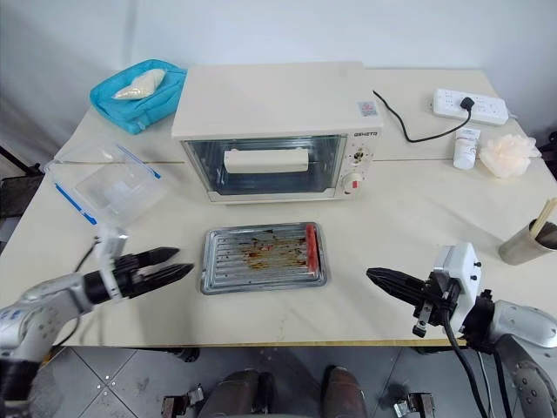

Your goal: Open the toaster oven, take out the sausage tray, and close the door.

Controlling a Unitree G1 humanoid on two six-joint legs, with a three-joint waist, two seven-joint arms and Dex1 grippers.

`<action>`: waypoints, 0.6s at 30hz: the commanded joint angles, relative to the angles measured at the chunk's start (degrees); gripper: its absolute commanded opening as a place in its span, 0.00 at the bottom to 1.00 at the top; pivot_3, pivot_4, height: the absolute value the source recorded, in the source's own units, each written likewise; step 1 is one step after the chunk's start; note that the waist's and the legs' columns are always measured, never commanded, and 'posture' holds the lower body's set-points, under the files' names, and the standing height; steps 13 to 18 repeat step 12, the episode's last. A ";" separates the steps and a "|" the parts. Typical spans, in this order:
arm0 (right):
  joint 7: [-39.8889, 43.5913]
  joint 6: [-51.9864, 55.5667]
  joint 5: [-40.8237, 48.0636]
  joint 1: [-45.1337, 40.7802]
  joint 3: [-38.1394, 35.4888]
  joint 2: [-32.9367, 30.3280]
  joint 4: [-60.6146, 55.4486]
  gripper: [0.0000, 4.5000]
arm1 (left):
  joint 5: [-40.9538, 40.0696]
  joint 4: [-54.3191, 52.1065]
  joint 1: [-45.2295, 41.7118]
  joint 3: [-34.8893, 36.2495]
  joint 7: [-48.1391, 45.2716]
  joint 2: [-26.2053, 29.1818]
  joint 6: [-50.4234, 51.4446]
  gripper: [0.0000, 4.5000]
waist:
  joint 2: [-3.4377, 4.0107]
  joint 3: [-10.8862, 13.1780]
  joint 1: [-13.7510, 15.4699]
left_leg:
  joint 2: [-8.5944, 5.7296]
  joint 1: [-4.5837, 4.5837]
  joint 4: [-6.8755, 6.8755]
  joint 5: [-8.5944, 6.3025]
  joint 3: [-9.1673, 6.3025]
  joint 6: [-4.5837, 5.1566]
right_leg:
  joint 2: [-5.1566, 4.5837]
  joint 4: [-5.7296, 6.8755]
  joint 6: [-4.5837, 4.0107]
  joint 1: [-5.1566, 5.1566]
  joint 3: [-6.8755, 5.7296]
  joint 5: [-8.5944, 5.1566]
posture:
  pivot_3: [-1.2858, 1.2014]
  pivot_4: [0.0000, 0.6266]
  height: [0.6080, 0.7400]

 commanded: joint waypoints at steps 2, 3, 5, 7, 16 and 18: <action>2.82 -7.75 -6.69 -3.04 1.60 -2.14 4.36 0.00 | 5.74 -1.22 3.23 3.98 -9.60 2.88 -14.09 0.99 | -0.15 0.03 0.32 | -0.02 0.00 0.02 -0.04 0.08 0.09 | -0.06 -0.03 0.06 0.01 -0.01 0.03 | 0.52 0.24 1.00; 4.87 -9.26 -5.86 -4.58 1.75 -2.14 5.23 0.00 | 6.42 -1.19 3.46 4.83 -11.07 3.35 -16.61 0.99 | -0.20 0.06 0.29 | -0.02 -0.01 0.04 -0.05 0.08 0.12 | -0.09 -0.03 0.07 0.01 -0.02 0.04 | 0.52 0.24 1.00; 10.48 -9.86 -2.57 -5.94 1.83 -3.29 5.28 0.09 | 6.66 -0.95 3.27 6.61 -14.40 2.97 -22.56 1.00 | -0.19 0.06 0.20 | -0.02 -0.04 0.09 -0.06 0.08 0.13 | -0.13 -0.04 0.10 0.00 -0.01 0.05 | 0.52 0.24 1.00; 14.38 -13.09 -3.78 -6.25 2.51 -4.21 5.65 0.19 | 7.35 -0.51 2.98 7.58 -14.94 2.38 -25.25 1.00 | -0.19 0.06 0.11 | 0.01 -0.03 0.08 -0.06 0.08 0.13 | -0.14 -0.03 0.10 -0.01 0.00 0.06 | 0.52 0.24 1.00; 18.93 -23.05 -8.15 -8.02 4.57 -3.74 8.85 0.60 | 7.56 0.56 2.97 7.90 -15.98 2.52 -24.69 1.00 | -0.20 0.06 0.02 | 0.06 -0.01 0.05 -0.07 0.12 0.11 | -0.06 0.02 0.10 -0.01 -0.20 0.06 | 0.52 0.24 1.00; 18.93 -23.05 -8.15 -8.02 4.57 -3.74 8.85 0.60 | 7.56 0.56 2.97 7.90 -15.98 2.52 -24.69 1.00 | -0.20 0.06 0.02 | 0.06 -0.01 0.05 -0.07 0.12 0.11 | -0.06 0.02 0.10 -0.01 -0.20 0.06 | 0.52 0.24 1.00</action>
